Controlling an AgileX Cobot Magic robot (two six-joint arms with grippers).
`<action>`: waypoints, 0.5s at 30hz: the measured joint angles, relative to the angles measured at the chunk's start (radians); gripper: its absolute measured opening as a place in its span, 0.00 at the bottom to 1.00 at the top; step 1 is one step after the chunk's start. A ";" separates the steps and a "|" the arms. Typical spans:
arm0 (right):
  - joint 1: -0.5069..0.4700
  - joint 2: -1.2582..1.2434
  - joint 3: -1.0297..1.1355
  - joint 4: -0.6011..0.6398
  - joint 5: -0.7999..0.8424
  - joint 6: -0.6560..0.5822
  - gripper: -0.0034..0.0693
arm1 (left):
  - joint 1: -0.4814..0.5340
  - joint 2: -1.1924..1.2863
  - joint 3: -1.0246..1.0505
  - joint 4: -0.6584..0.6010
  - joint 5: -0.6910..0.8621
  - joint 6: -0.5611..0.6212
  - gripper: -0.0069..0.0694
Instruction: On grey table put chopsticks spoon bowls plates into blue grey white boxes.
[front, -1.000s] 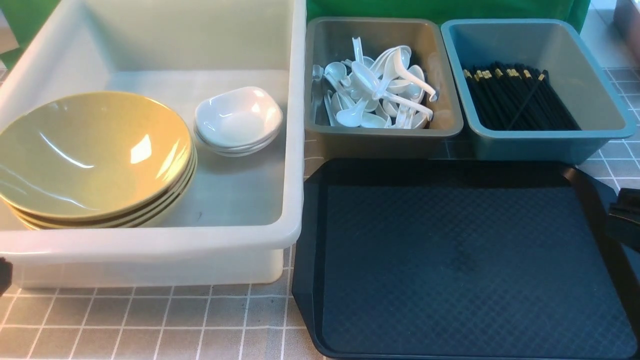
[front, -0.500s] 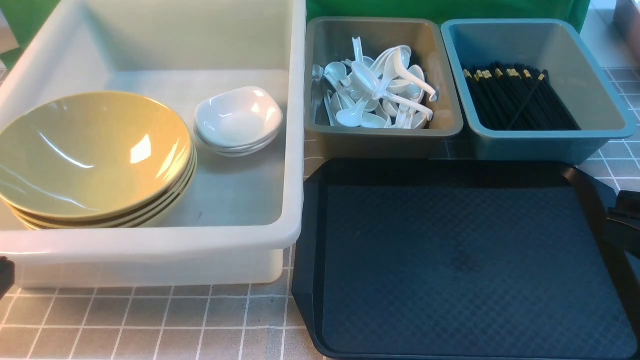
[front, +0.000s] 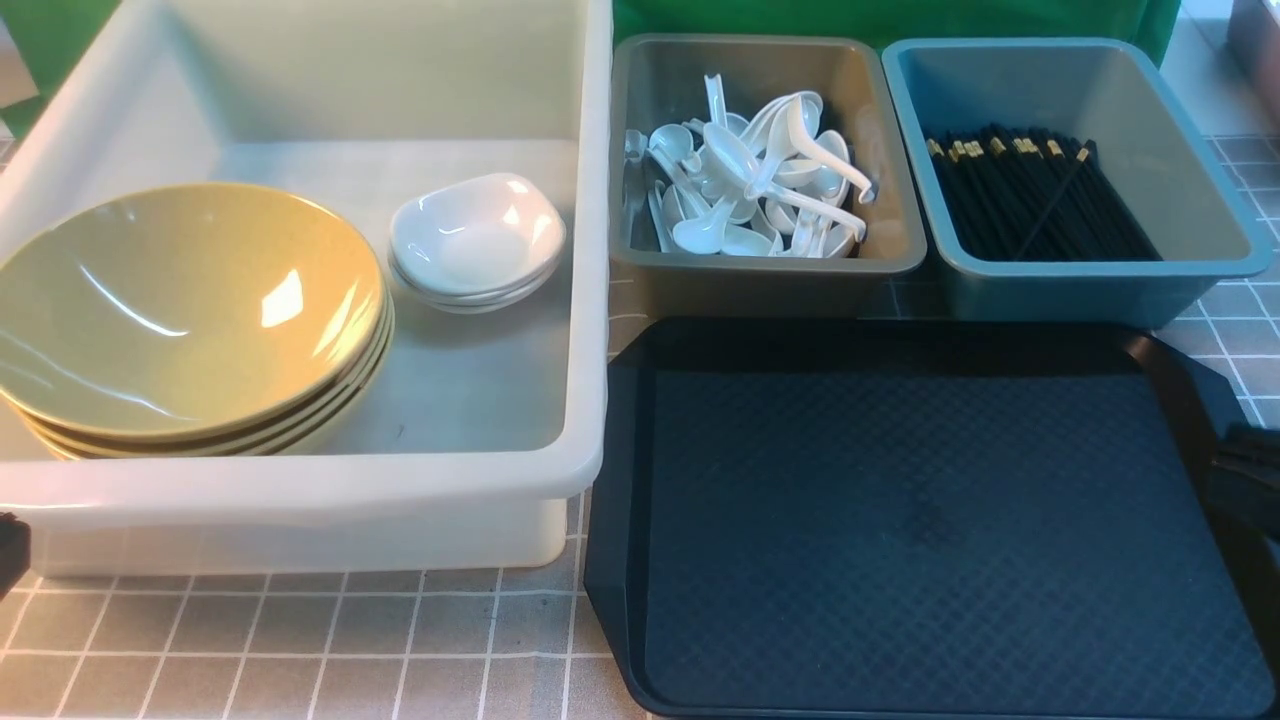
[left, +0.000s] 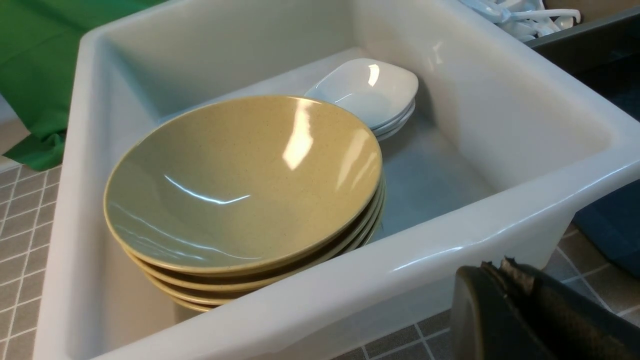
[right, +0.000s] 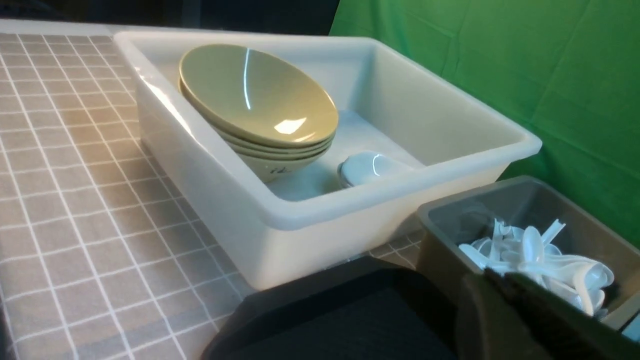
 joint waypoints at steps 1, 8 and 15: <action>-0.028 -0.027 0.032 -0.002 -0.022 0.017 0.05 | 0.000 0.000 0.000 0.000 0.000 0.000 0.08; -0.395 -0.230 0.303 -0.004 -0.197 0.127 0.05 | 0.000 0.000 0.000 -0.005 0.000 0.000 0.08; -0.722 -0.397 0.548 -0.007 -0.224 0.238 0.05 | 0.000 0.000 0.001 -0.006 0.000 0.000 0.08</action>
